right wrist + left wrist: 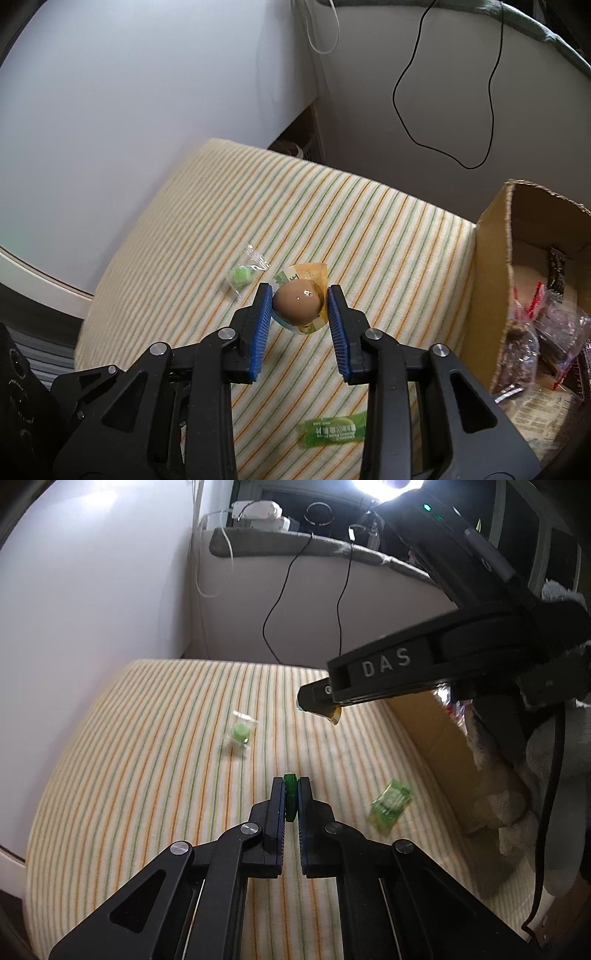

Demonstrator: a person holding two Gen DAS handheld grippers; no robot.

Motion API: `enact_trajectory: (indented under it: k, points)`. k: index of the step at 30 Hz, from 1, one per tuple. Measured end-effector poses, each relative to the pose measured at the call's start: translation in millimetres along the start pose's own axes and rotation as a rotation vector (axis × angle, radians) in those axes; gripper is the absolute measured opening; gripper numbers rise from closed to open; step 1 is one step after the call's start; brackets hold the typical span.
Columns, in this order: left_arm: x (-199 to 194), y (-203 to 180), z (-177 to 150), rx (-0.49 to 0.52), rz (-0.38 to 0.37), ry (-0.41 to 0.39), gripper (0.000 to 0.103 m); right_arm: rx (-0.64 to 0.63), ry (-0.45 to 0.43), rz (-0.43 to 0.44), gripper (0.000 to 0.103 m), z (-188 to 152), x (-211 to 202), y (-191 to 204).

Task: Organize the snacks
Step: 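Carry the green candy with the left tool and the egg with the right tool over the box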

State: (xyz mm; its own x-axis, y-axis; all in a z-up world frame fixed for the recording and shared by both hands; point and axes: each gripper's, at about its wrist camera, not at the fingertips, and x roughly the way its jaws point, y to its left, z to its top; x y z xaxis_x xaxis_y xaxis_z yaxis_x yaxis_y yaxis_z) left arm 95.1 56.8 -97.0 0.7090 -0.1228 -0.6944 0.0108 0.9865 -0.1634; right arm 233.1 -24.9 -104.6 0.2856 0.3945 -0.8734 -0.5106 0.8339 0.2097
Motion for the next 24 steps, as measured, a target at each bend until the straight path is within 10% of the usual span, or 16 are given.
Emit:
enact_trajectory:
  k: [24]
  points:
    - [-11, -94, 56, 0.113, -0.134, -0.083, 0.005, 0.087, -0.199, -0.01, 0.032, -21, -127, -111]
